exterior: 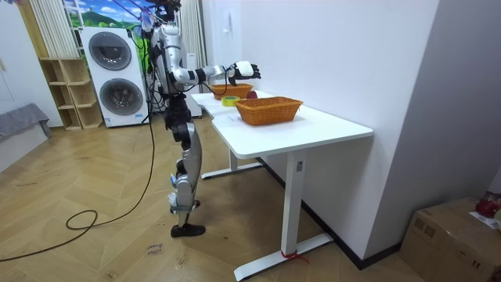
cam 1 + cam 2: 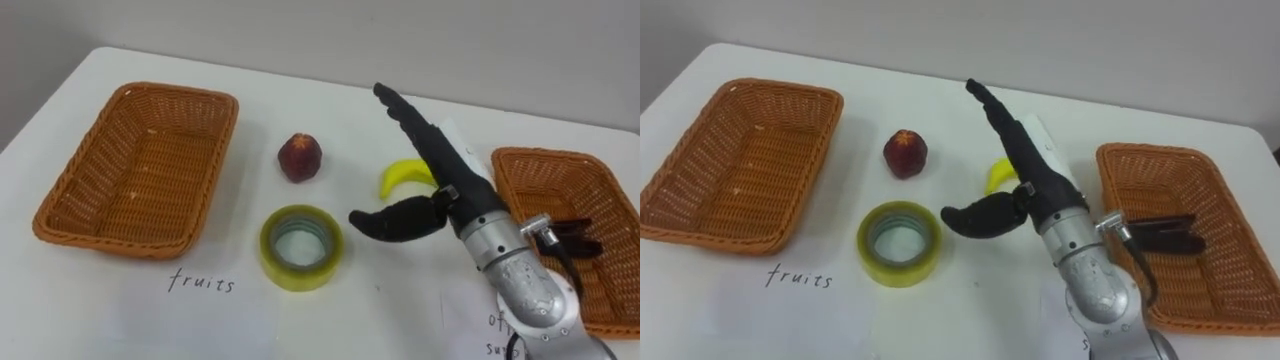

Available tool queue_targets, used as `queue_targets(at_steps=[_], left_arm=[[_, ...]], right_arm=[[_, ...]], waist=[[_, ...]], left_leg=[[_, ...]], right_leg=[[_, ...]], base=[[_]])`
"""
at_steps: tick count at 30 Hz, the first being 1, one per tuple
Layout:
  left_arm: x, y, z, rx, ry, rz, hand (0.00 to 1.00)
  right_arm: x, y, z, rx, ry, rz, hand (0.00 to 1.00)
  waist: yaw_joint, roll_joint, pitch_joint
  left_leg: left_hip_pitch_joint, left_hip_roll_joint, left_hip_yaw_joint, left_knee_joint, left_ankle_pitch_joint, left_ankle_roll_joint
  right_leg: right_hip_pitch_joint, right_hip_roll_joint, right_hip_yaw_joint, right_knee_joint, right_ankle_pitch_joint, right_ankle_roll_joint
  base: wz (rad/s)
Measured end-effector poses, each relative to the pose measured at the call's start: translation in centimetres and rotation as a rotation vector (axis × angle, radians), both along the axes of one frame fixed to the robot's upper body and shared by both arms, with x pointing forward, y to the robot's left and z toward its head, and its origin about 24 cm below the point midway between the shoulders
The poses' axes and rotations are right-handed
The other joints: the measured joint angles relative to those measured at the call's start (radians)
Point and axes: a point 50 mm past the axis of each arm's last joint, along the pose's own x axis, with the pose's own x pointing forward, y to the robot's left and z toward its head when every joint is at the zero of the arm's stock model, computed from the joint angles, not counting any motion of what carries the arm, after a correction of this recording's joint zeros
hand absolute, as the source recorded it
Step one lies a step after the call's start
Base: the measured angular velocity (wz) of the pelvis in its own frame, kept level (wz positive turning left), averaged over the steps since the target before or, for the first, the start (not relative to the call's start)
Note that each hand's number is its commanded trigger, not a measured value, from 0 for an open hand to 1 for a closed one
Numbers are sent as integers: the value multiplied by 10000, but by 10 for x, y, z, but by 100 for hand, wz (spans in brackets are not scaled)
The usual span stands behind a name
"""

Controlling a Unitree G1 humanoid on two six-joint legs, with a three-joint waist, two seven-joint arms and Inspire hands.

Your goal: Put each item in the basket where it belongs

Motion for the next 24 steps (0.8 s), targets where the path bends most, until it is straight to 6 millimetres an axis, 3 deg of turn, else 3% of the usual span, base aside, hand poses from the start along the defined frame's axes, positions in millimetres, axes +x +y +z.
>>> queue_targets(at_steps=[5, 24], left_arm=[[5, 0, 0, 29, -120, -145, 0], [8, -1, 1, 170, -226, -137, 0]], right_arm=[[5, 6, 2, -20, -35, 321, 0], [6, 13, -14, 354, 738, 449, 0]], waist=[[105, 47, 39], [347, -11, 6]], left_leg=[[-27, 0, -51, -18, 0, 0], [-42, -9, -156, -28, 3, 1]], right_leg=[[-2, 4, -25, -16, 4, 7], [15, 1, -80, -14, 5, 7]], base=[[2], [1]])
